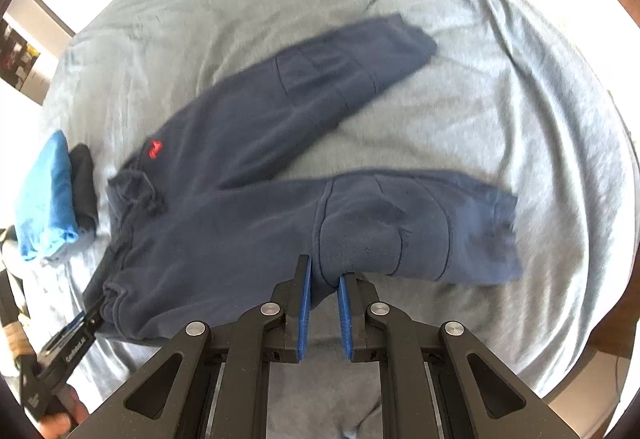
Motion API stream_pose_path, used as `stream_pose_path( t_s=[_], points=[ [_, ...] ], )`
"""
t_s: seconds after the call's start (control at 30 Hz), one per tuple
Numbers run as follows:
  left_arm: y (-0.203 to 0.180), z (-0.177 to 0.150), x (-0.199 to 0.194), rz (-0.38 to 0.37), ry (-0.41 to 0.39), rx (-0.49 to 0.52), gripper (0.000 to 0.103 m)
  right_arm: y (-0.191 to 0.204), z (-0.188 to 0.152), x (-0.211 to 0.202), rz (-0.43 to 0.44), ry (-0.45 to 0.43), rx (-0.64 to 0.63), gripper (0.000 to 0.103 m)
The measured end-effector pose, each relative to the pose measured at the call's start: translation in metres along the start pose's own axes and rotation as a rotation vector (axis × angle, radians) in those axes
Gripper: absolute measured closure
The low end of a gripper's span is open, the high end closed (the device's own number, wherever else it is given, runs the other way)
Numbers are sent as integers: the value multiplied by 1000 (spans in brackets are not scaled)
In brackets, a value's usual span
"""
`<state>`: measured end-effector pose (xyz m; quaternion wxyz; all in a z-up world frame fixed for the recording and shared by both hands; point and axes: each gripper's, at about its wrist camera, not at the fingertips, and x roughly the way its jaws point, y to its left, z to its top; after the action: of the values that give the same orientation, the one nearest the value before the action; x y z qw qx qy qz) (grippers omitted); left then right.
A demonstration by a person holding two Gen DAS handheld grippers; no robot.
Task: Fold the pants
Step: 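Grasp a cuff with the left tool while the right tool grasps the other leg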
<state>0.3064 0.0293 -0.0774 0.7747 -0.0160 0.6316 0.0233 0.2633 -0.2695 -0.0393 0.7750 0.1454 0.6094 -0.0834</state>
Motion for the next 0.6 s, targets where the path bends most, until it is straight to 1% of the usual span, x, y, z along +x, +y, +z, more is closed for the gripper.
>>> stream_pose_path(
  t_s=[0.23,0.37,0.6],
  points=[
    [2,15,-5,-22,32,-44,73,10,36,-5,9,-36,-29,90],
    [0,31,-3,-28,46,-54,73,17,55,0,12,-36,-45,90],
    [-6,65,2,-23,23,-31,73,26,89,20,15,-25,-62,90]
  ],
)
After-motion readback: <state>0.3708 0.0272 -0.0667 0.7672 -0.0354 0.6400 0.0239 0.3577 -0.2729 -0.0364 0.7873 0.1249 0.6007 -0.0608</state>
